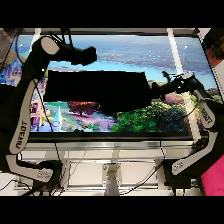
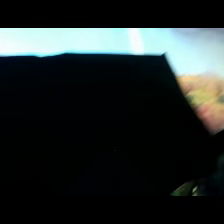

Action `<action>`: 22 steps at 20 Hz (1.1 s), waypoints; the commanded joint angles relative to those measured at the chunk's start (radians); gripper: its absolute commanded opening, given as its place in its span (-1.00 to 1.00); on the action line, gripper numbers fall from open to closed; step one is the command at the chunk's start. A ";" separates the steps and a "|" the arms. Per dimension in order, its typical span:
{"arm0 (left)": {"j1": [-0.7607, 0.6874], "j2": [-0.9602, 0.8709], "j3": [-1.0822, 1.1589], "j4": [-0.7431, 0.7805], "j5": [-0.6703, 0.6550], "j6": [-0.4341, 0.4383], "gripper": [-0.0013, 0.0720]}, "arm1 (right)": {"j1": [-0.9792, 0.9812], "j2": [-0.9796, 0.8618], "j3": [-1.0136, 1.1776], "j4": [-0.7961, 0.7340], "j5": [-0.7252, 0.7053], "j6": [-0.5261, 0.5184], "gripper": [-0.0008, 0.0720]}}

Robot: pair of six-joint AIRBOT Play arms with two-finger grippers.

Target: Fold the clothes and pants, and hang the long-sleeved shirts on hangers.

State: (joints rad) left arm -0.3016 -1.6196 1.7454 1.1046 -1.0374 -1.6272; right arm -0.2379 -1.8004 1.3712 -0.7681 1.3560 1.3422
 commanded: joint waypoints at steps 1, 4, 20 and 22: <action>-0.073 -0.062 0.000 0.145 -0.101 -0.028 -0.95 | -0.126 0.080 0.006 -0.032 0.024 0.036 -0.94; -0.170 -0.135 0.000 0.145 -0.108 -0.039 -0.95 | -0.272 0.153 0.008 -0.029 0.052 0.036 -0.94; -0.291 -0.130 0.001 0.270 0.143 -0.205 -0.95 | 0.018 0.184 0.536 0.008 0.108 0.088 -0.95; -0.185 -0.026 0.001 0.306 0.108 -0.197 -0.95 | 0.219 0.137 0.536 -0.008 0.046 0.090 -0.95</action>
State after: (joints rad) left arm -0.5987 -1.7676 1.7462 1.3361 -0.9005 -1.8259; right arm -0.2417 -1.6268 1.8790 -0.7517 1.4944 1.4185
